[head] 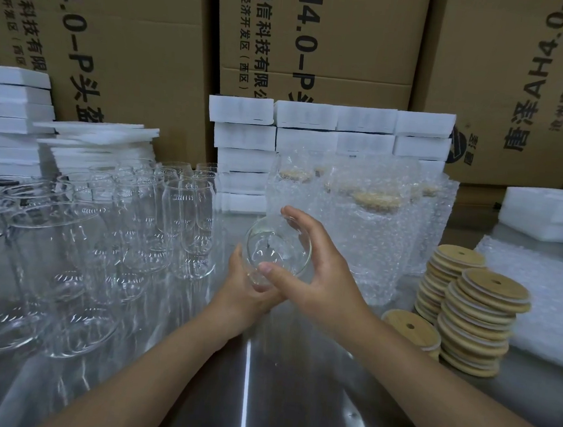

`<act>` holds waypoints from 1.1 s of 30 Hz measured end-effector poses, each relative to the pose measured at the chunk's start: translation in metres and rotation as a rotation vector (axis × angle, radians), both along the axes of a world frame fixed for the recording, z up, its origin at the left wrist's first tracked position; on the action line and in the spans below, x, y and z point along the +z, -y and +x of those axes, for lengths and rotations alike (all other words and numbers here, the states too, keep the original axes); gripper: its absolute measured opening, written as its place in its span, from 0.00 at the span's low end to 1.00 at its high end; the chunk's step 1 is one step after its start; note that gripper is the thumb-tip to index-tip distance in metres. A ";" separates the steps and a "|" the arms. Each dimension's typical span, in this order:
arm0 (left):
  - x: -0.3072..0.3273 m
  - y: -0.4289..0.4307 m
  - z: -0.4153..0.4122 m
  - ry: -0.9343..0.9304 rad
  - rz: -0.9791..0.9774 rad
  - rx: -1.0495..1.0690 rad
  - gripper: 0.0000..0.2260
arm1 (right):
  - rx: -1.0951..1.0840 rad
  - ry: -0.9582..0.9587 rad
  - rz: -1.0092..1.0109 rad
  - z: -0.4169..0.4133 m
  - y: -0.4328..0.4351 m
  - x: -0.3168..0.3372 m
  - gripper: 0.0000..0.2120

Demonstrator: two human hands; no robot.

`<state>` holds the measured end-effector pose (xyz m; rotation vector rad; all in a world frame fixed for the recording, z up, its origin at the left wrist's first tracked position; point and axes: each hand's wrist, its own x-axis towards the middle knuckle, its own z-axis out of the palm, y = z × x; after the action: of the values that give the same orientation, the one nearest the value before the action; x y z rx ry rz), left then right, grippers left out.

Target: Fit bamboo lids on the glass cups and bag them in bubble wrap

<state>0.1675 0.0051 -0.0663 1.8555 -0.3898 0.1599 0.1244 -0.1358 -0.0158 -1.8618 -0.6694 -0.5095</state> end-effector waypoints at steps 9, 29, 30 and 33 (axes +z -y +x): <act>0.009 0.001 -0.003 0.224 -0.148 0.074 0.52 | -0.029 0.045 0.063 0.001 -0.001 -0.003 0.38; 0.022 0.007 -0.020 -0.365 -0.195 -0.066 0.47 | 0.012 0.014 0.019 0.007 0.001 -0.011 0.19; 0.023 0.006 -0.019 -0.398 -0.197 -0.085 0.48 | 0.014 0.023 0.008 0.007 0.001 -0.011 0.19; 0.026 0.003 -0.014 -0.477 -0.243 -0.151 0.49 | 0.029 0.052 -0.055 0.007 0.003 -0.011 0.21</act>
<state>0.1538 0.0021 -0.0404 1.5551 -0.1664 -0.3221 0.1317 -0.1385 -0.0272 -1.8925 -0.7505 -0.5270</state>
